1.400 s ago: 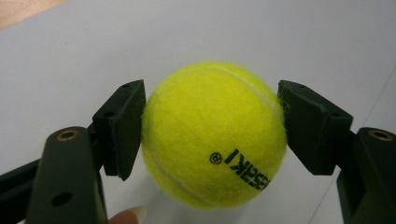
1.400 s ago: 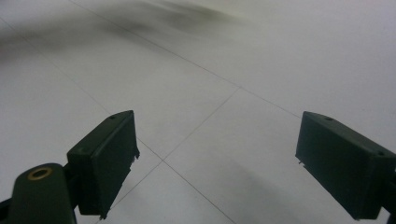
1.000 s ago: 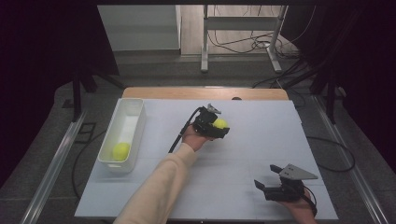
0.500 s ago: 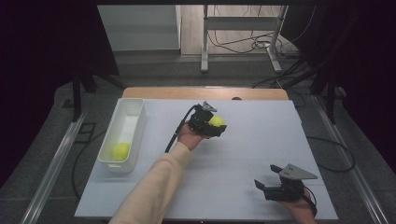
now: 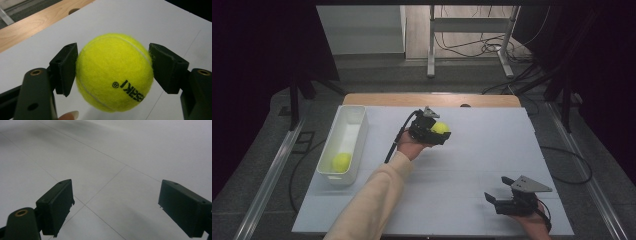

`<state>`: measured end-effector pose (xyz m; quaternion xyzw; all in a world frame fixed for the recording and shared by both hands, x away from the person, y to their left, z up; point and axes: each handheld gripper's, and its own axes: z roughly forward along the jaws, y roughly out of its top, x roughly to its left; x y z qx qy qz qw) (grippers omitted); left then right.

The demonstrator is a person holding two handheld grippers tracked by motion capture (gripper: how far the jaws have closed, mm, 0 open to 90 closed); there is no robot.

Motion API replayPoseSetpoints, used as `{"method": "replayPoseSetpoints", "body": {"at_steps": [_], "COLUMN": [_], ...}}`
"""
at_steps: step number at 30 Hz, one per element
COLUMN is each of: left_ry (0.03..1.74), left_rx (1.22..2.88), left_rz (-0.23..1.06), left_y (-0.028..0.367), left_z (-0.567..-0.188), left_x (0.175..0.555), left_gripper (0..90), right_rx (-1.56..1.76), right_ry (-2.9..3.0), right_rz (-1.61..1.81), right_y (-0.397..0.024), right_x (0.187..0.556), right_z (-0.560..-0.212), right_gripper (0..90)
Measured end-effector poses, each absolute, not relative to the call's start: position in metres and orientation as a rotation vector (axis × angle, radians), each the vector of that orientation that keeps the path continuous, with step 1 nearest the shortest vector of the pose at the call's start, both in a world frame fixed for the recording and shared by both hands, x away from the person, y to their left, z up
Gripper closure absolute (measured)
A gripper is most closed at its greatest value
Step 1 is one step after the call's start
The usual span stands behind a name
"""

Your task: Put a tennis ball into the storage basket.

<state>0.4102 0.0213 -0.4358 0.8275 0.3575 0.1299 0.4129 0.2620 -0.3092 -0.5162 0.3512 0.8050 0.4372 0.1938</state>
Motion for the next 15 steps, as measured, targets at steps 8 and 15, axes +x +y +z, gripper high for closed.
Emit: {"method": "replayPoseSetpoints", "body": {"at_steps": [8, 15], "left_ry": [0.896, 0.896], "left_rx": [2.071, 2.064], "left_rz": [0.339, 0.348], "left_y": [0.028, 0.034], "left_z": [-0.43, -0.426], "left_x": [0.406, 0.404], "left_gripper": [27.7, 27.7], "right_rx": [0.987, 0.988], "right_ry": [2.255, 2.254], "right_rz": [1.225, 1.224], "right_y": [-0.309, -0.309], "right_x": [0.262, 0.262], "right_z": [-0.516, -0.516], "right_gripper": [13.2, 13.2]}}
